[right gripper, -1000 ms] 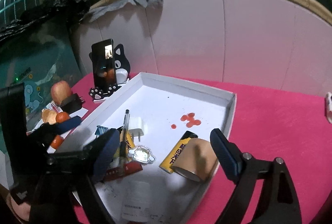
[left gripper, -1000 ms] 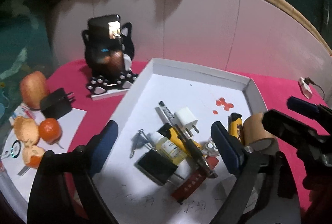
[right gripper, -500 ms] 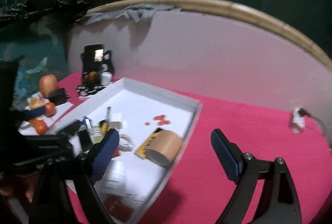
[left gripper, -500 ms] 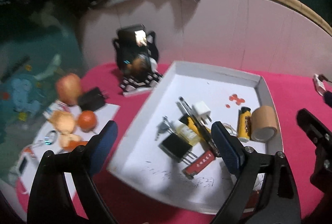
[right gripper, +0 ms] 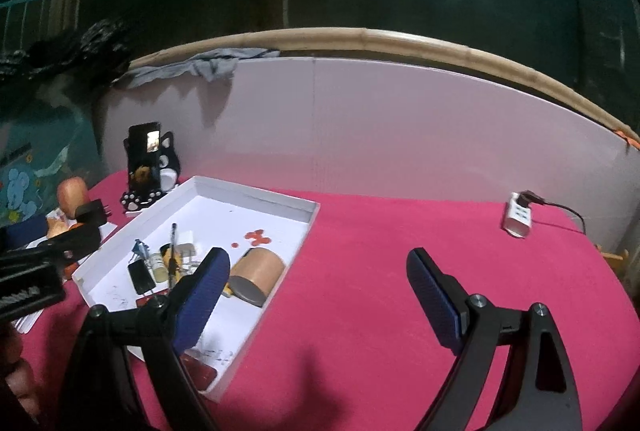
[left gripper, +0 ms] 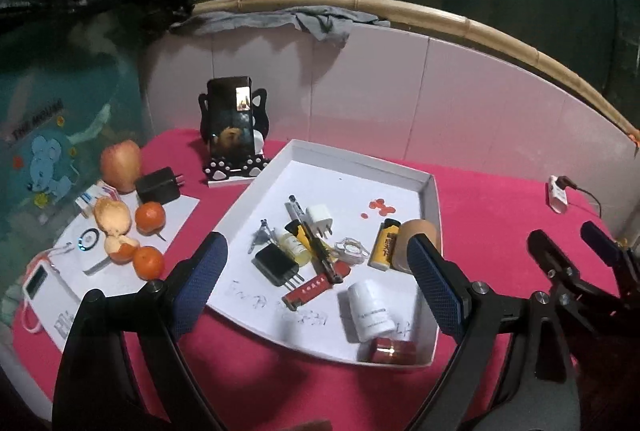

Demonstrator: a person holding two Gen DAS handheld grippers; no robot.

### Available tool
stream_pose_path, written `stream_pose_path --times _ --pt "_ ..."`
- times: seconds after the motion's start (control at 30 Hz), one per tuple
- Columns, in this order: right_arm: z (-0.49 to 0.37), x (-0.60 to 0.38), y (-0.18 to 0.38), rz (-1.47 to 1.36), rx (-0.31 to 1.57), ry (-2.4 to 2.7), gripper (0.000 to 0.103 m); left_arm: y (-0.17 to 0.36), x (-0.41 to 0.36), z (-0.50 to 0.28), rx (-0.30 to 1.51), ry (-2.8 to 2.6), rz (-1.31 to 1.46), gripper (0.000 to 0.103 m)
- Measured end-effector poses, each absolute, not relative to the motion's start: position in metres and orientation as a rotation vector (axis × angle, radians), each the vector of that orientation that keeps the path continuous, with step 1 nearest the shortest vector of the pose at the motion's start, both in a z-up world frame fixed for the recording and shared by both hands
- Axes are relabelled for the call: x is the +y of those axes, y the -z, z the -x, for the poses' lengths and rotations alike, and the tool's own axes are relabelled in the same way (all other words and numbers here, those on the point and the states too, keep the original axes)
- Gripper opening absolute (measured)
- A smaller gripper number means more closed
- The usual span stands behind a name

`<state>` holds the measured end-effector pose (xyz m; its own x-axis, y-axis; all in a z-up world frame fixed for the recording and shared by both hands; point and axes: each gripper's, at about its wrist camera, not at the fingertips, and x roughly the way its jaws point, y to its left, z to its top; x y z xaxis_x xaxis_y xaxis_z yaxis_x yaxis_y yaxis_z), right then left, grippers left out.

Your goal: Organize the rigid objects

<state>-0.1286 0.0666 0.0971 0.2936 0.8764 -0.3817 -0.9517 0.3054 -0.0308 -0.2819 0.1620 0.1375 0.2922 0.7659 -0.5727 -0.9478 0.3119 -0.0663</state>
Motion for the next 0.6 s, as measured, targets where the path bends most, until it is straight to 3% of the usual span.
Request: stream_pose_path --times 0.2,0.27,0.6 --pt "0.111 0.027 -0.111 0.130 0.318 -1.251 0.091 -0.146 0.139 0.279 0.483 -1.275 0.364 0.092" --pt "0.106 0.016 -0.114 0.089 0.316 -1.254 0.103 -0.145 0.133 0.279 0.490 -1.280 0.370 0.092" --pt "0.087 -0.037 -0.122 -0.061 0.305 -1.269 0.103 -0.149 0.099 0.274 0.520 -1.210 0.352 0.092"
